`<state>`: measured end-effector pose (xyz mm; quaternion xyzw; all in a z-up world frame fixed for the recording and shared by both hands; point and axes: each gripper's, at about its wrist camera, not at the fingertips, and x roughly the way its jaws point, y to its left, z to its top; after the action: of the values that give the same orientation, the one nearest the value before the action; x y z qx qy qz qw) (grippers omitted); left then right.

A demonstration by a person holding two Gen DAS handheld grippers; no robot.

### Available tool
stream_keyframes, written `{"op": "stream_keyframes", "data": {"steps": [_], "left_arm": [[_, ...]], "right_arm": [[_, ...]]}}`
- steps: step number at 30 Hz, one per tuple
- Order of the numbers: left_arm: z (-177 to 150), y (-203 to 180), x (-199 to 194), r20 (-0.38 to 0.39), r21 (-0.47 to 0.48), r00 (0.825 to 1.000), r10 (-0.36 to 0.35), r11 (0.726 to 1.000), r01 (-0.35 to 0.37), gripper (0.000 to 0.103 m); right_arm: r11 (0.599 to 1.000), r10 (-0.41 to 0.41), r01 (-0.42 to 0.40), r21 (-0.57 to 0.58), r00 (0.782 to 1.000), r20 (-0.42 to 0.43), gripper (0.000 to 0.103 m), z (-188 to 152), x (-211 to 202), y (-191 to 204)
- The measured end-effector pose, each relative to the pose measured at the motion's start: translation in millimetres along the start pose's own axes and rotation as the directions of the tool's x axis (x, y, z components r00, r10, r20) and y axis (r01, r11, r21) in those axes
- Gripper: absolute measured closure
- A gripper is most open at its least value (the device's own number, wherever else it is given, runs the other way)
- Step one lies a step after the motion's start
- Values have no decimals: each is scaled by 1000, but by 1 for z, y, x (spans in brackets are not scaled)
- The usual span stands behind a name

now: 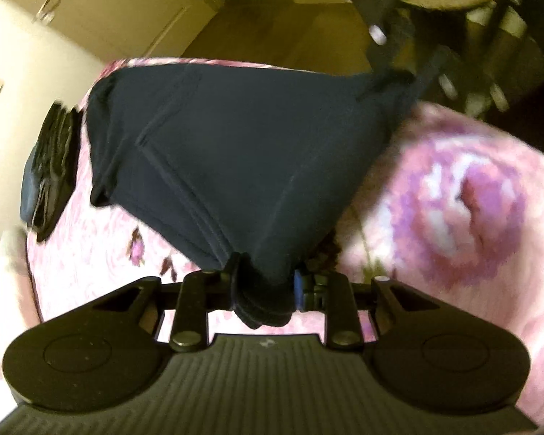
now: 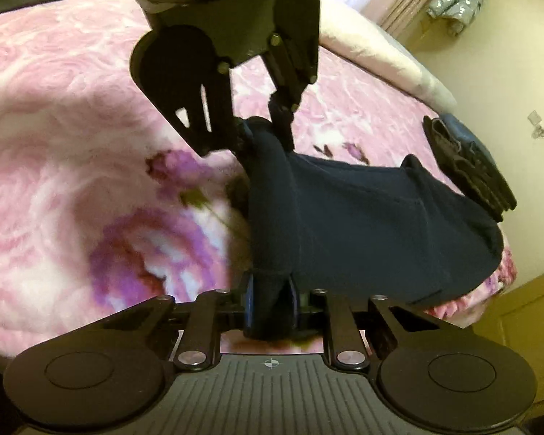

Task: Fold clothes

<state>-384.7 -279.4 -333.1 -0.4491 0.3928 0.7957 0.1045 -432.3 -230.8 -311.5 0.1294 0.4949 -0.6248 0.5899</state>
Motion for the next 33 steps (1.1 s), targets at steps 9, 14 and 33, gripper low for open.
{"op": "stream_keyframes", "data": {"steps": [9, 14, 33], "left_arm": [[-1, -12, -3, 4, 61, 999, 53, 997, -53, 73], [-4, -39, -1, 16, 224, 992, 122, 967, -122, 66], [10, 40, -47, 52, -76, 995, 88, 994, -84, 85]], "right_arm": [[999, -15, 9, -42, 991, -132, 34, -55, -32, -11], [999, 9, -10, -38, 999, -36, 17, -32, -32, 7], [973, -97, 122, -196, 986, 136, 90, -22, 26, -46]]}}
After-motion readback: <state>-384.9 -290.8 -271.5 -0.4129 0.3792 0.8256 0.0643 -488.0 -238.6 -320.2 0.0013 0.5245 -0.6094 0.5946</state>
